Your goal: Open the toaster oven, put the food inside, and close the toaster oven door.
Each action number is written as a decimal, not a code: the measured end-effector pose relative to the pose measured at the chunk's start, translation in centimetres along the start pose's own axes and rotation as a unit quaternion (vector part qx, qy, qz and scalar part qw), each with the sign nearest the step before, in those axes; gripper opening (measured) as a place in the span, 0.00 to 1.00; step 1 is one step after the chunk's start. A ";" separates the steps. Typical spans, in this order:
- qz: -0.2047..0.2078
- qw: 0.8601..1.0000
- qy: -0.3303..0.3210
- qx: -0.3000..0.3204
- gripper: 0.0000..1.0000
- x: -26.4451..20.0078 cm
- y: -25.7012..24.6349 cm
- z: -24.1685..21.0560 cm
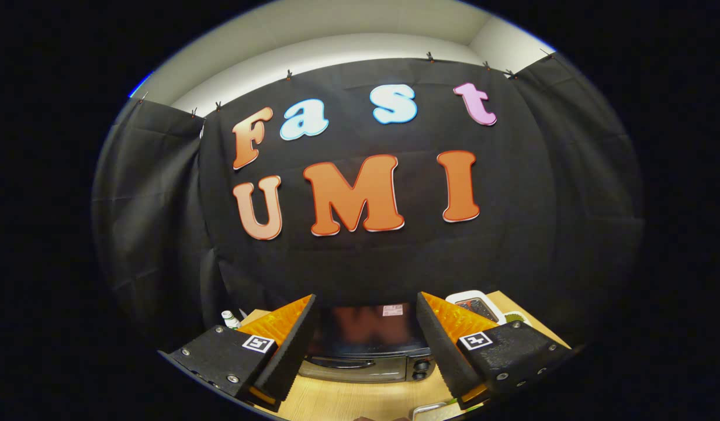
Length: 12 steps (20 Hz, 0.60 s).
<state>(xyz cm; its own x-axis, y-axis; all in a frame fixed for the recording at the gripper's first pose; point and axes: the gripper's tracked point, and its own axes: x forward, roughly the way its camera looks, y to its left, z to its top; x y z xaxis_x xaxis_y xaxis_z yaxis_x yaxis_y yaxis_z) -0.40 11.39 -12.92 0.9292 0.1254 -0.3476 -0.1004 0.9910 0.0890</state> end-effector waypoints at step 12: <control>-0.022 0.979 0.202 0.008 0.98 6.7 2.8 -13.9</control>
<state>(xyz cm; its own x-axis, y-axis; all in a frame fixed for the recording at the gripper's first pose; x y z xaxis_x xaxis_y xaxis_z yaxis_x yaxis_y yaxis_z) 0.65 15.70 -27.96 0.7153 0.0949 -0.6924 -0.0551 0.9953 0.0795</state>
